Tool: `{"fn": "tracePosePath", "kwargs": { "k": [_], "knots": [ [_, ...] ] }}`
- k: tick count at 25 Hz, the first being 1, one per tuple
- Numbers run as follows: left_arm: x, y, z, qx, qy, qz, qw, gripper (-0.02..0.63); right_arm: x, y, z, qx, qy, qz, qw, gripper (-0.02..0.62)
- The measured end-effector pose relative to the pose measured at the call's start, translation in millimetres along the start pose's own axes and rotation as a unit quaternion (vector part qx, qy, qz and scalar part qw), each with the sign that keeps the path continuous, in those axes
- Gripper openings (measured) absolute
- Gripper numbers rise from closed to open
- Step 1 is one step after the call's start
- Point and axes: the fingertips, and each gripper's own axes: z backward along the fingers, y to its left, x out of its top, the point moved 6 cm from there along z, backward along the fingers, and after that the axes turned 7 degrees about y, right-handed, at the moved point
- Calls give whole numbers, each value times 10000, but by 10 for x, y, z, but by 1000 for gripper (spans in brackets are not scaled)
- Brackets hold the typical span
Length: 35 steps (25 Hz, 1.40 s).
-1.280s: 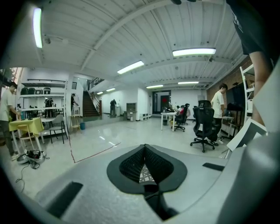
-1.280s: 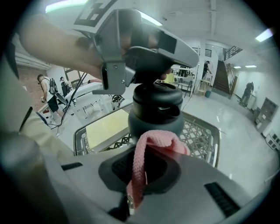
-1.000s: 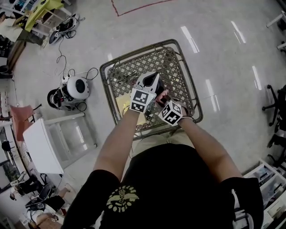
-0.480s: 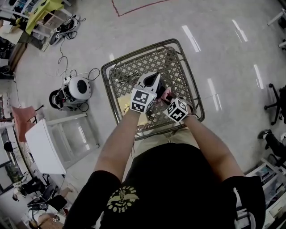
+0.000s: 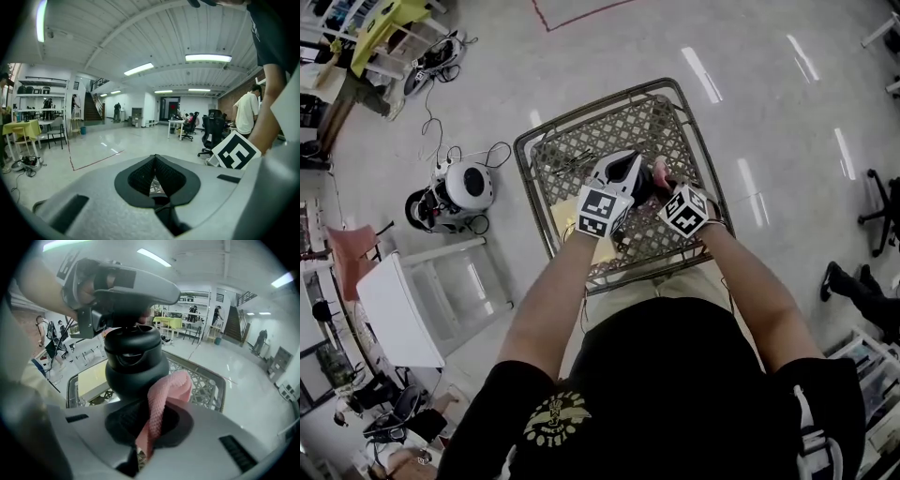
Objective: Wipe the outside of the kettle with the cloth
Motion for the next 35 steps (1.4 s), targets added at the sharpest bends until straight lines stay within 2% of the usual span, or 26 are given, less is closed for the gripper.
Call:
{"fn": "tracePosePath", "kwargs": {
  "k": [6,9,11,15,17,20,23,27,35],
  "knots": [
    [15,6,1,16,-7,54,10000,5,118,-256,-60,-78,31,183,9998,18],
    [30,13,10,-12,-31,117,9999,5,196,-374,-102,-91,-38,79,9999,18],
    [33,3,17,-11,-32,75,10000,5,225,-438,-148,-35,-148,-245,9996,18],
    [30,-18,25,52,-13,-131,9999,5,205,-521,-267,197,-425,-1346,9898,18],
    [37,-22,34,78,-12,-135,9999,5,150,-497,-286,232,-333,-1468,9883,18],
    [41,-23,43,52,-19,-113,9999,5,40,-396,-294,218,-149,-1199,9924,18],
    [23,0,64,61,-46,-76,9999,5,-25,-248,-312,181,63,-537,9984,18],
    [6,2,24,93,-27,-75,9999,5,-101,-50,-289,193,316,186,9991,18],
    [19,-19,28,137,47,-94,9999,5,-185,318,-274,403,571,644,9955,18]
  ]
}}
